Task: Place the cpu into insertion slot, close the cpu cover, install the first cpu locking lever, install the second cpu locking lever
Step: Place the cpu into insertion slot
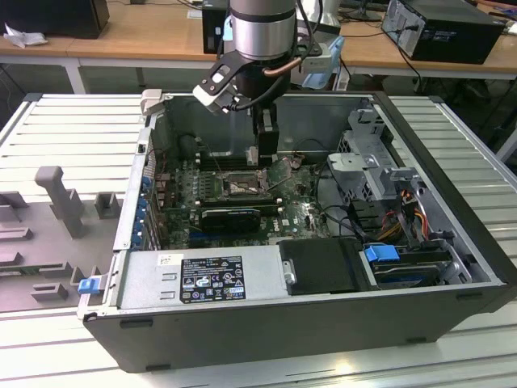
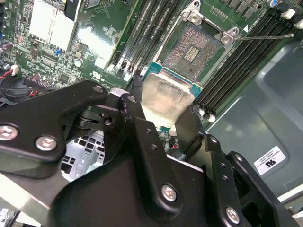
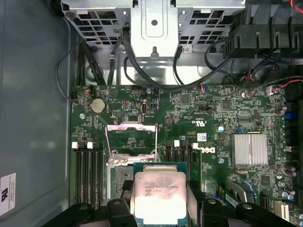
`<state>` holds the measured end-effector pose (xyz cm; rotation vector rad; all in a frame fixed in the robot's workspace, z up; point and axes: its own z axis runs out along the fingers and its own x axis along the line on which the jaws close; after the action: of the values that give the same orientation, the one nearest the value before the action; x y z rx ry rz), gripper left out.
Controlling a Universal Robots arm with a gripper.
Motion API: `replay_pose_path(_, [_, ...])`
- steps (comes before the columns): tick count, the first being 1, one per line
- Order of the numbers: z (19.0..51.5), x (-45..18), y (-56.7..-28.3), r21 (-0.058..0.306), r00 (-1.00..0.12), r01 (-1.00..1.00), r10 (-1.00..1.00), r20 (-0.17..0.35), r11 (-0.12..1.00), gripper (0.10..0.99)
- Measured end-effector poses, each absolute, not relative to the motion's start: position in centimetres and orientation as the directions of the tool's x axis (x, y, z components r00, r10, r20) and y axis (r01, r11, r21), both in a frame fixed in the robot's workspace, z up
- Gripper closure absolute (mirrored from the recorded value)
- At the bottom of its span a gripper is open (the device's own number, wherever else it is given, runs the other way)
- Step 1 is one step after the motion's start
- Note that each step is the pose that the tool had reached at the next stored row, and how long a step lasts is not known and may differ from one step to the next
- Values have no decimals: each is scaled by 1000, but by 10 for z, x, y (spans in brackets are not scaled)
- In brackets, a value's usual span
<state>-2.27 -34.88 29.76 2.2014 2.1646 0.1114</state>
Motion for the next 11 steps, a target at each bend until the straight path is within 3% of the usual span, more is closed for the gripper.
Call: replay_pose_path(11, [291, -23, -349, 88, 16, 996, 1000, 15, -18, 561])
